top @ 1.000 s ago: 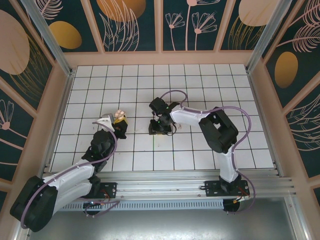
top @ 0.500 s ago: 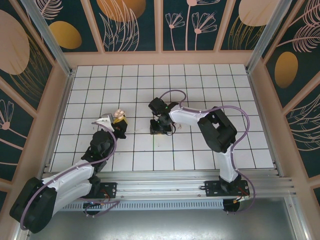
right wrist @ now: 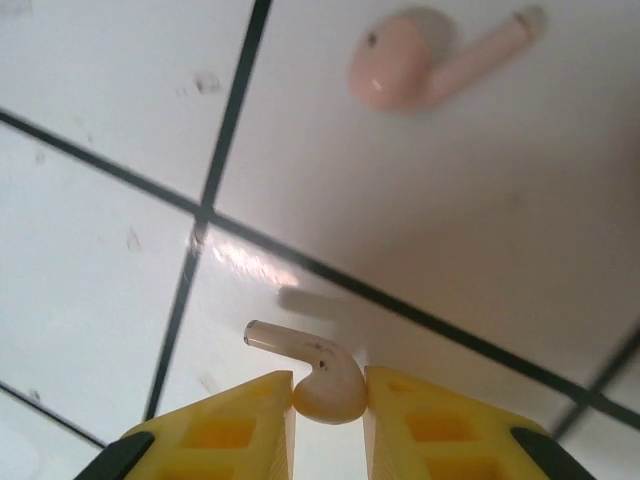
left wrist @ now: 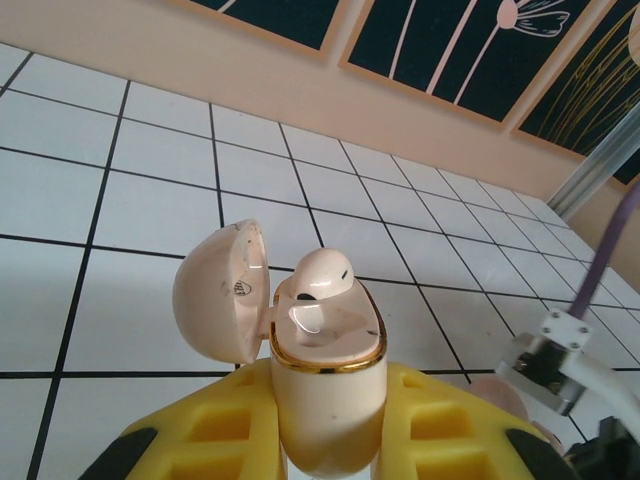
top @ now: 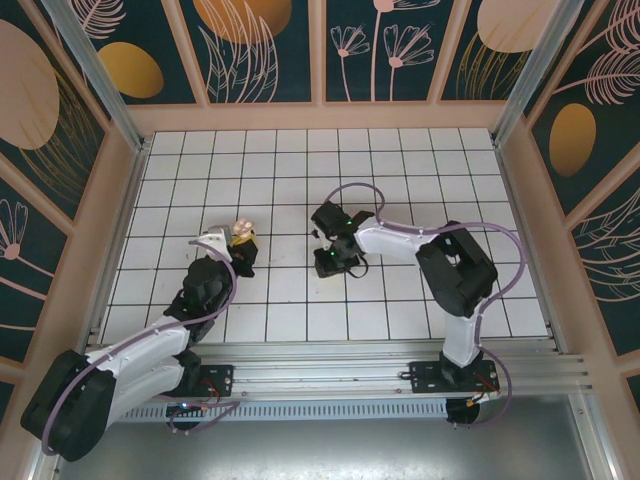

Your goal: Insert wireless bluetooth earbuds into charging case

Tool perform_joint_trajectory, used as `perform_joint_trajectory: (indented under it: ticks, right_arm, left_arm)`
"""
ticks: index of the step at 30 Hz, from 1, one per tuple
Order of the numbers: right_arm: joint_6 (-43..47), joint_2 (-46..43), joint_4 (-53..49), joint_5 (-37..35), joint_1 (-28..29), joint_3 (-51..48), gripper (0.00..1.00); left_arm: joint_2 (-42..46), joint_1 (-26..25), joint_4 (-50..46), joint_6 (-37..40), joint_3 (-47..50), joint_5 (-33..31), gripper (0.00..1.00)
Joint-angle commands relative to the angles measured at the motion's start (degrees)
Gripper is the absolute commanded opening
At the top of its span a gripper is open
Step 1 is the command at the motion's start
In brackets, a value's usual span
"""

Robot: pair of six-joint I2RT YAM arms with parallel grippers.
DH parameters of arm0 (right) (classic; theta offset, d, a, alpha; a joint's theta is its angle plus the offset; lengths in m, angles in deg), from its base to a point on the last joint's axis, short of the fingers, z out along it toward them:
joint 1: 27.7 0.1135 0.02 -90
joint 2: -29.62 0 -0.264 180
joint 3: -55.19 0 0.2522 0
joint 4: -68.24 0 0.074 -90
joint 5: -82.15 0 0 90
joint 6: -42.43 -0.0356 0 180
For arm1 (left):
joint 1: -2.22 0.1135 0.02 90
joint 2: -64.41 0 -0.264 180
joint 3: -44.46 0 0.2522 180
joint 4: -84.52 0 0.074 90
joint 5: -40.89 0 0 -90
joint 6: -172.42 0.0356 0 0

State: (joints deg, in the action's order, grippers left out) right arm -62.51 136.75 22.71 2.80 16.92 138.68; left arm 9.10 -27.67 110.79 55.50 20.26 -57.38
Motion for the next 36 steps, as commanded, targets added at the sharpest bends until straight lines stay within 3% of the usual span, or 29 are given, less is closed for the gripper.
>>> perform_joint_trajectory:
  ticks: [1, 13, 21, 26, 32, 36]
  right_arm:
    - [9.43, -5.09, -2.94, 0.03, -1.02, -2.56, 0.24]
    - [35.62, -13.33, -8.09, -0.29, -1.35, -8.83, 0.25]
    - [42.75, -13.43, -9.16, -4.46, 0.13, -11.57, 0.25]
    - [46.68, -15.84, -10.04, -7.65, -2.08, -14.03, 0.26]
    - [53.92, -17.89, -10.09, -6.70, -4.14, -16.09, 0.26]
    - [49.30, -18.28, -9.30, -2.74, -7.14, -12.18, 0.27]
  left_arm:
    - [-0.92, 0.45, 1.09, 1.67, -2.43, 1.94, 0.17]
    - [-2.78, 0.38, 0.60, 2.86, -4.76, 3.69, 0.16]
    - [-3.86, 0.45, -0.86, 3.87, -6.38, 4.72, 0.16]
    - [-4.02, 0.46, -1.18, 4.54, -6.84, 5.07, 0.16]
    - [-3.89, 0.45, -1.45, 4.68, -6.71, 5.33, 0.16]
    - [-3.45, 0.47, -1.97, 4.85, -6.53, 5.19, 0.16]
